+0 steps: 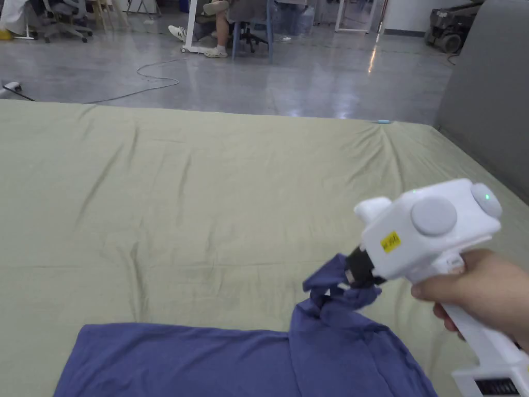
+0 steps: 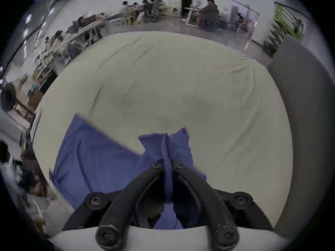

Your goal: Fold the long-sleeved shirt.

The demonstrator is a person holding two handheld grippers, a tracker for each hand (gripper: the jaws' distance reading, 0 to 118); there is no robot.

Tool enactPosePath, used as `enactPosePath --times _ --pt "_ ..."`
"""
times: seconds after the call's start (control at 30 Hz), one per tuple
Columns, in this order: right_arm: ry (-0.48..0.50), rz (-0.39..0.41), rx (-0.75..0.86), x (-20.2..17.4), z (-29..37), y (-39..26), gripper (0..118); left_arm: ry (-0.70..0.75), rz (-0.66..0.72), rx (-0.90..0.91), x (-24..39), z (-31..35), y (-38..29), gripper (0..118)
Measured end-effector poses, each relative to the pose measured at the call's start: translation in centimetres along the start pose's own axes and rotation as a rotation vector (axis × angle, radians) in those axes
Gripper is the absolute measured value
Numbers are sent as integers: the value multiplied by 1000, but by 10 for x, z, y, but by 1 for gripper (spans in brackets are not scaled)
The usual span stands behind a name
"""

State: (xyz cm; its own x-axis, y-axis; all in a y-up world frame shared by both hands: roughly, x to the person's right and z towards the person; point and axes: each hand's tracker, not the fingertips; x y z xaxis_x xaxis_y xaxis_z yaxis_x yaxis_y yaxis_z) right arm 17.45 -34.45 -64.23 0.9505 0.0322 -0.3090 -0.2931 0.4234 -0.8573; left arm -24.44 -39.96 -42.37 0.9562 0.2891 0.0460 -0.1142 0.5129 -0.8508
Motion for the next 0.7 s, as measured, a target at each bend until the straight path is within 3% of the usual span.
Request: enactPosePath --times 0.17,0.33,0.37,0.47,0.53,0.63,0.67,0.7 --pt "-23 11 -154 -38 -31 -97 3 -10 -5 11 10 26 -20 0" --pt "-39 -60 -308 -61 -98 -158 3 -3 18 6 10 36 -37 0" --pt "-63 -57 -243 -63 -101 -162 4 -2 22 6 11 38 -39 0" --pt "-67 -184 -238 -60 -95 -155 6 -3 29 3 9 46 -45 0" --pt "-29 -224 -256 -53 -86 -146 18 -5 35 7 8 51 -47 0" --pt "-30 -196 -96 -48 -28 -137 92 -9 47 18 6 61 -47 0" --pt "-48 -178 -49 -49 -1 -136 102 -11 43 25 7 64 -48 0" --pt "-38 -173 0 -50 25 -138 102 -11 38 29 6 66 -48 0"
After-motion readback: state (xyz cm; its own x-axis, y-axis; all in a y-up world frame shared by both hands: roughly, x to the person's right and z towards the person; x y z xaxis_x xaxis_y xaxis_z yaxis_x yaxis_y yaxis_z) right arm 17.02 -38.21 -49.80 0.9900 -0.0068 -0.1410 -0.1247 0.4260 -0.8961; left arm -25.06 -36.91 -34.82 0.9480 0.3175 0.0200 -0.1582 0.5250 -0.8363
